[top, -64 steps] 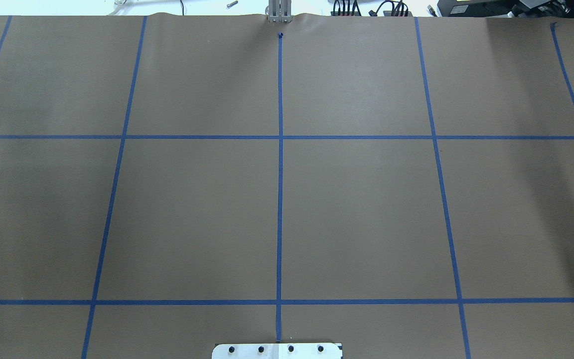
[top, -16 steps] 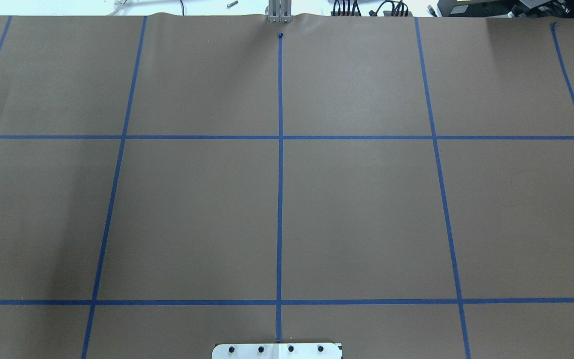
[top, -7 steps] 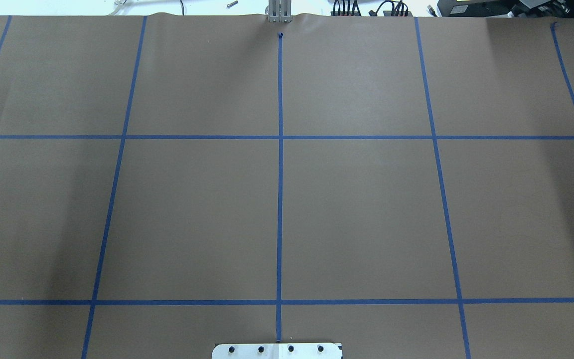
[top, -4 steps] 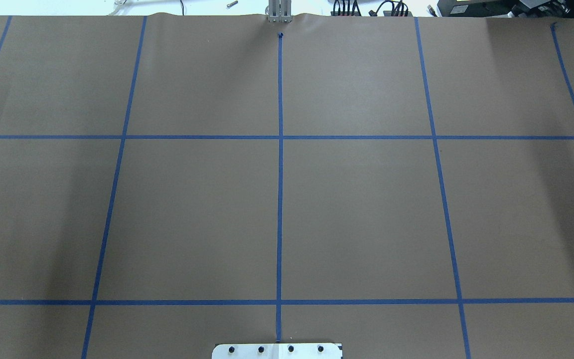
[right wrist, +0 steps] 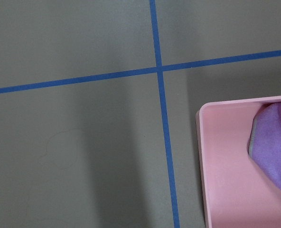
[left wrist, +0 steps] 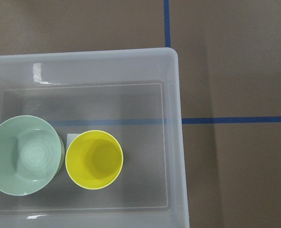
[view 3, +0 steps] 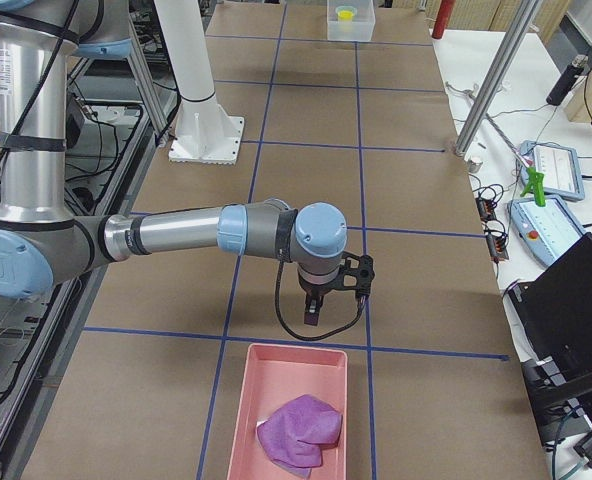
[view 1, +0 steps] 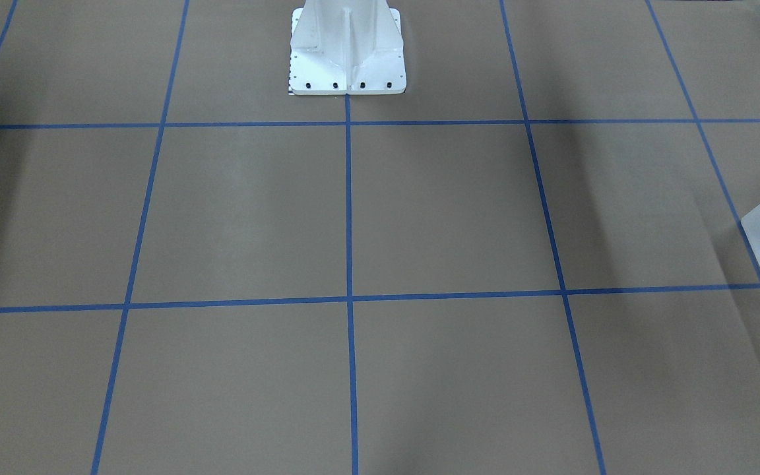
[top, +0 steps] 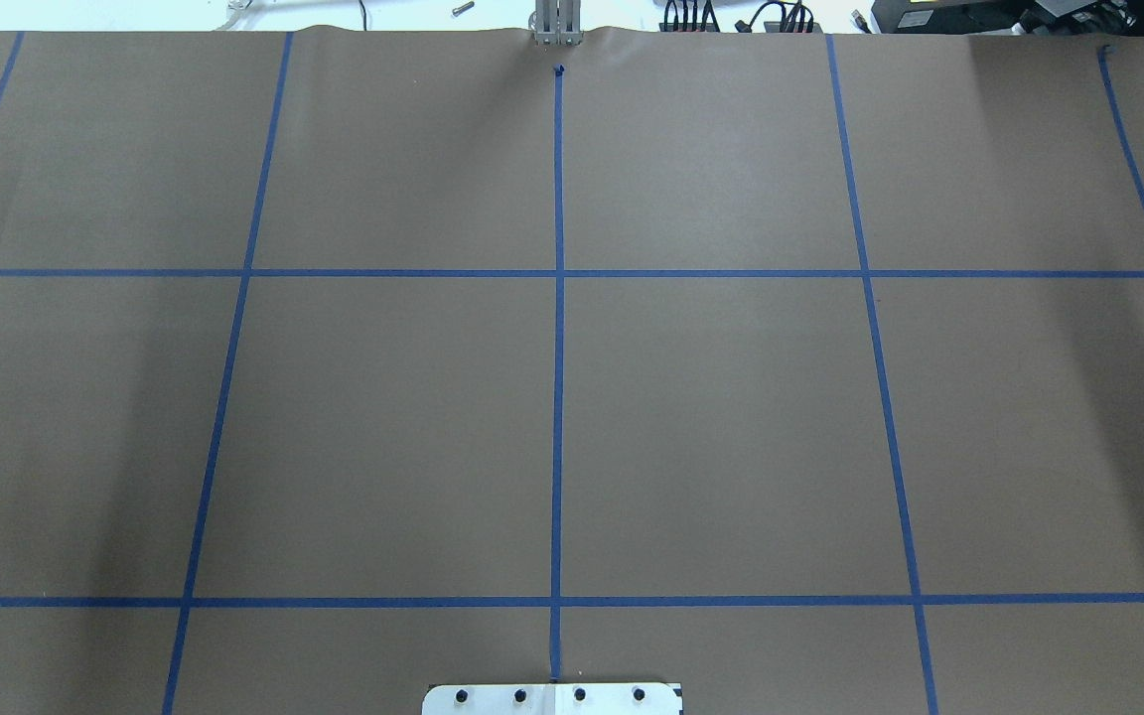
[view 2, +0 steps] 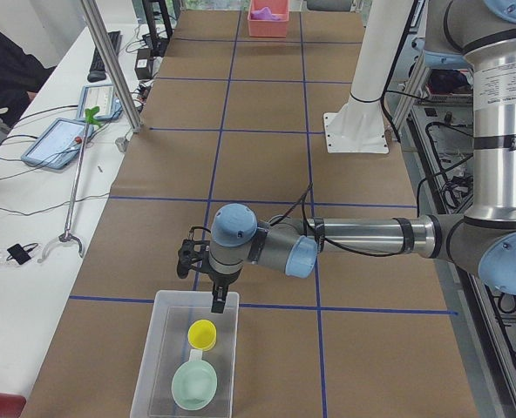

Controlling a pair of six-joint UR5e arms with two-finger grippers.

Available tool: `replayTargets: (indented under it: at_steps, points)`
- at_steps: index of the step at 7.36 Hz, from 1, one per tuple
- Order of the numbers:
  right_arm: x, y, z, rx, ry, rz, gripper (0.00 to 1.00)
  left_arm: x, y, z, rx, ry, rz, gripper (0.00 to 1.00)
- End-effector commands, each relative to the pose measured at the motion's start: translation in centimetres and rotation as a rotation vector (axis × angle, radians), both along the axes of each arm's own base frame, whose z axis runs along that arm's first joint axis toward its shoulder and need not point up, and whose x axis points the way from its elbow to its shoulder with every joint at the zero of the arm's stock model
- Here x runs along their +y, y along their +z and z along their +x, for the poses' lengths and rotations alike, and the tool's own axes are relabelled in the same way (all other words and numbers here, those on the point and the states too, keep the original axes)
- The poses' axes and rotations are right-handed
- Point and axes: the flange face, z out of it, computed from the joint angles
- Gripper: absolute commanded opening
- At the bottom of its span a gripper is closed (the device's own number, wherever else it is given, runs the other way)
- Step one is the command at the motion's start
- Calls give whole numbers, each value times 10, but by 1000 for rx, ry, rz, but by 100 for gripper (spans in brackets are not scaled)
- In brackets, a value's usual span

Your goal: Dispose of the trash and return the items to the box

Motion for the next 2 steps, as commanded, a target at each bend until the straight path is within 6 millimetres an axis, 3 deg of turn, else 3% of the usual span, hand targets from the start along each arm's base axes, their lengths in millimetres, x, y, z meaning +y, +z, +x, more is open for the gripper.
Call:
replayTargets:
  at_steps: [1, 2]
  points:
    - [0, -1, -2, 0, -5, 3, 100, 2, 1, -1, 4, -1, -5, 99]
    - [-2, -1, -5, 1, -12, 2, 100, 2, 2, 0, 0, -1, -6, 99]
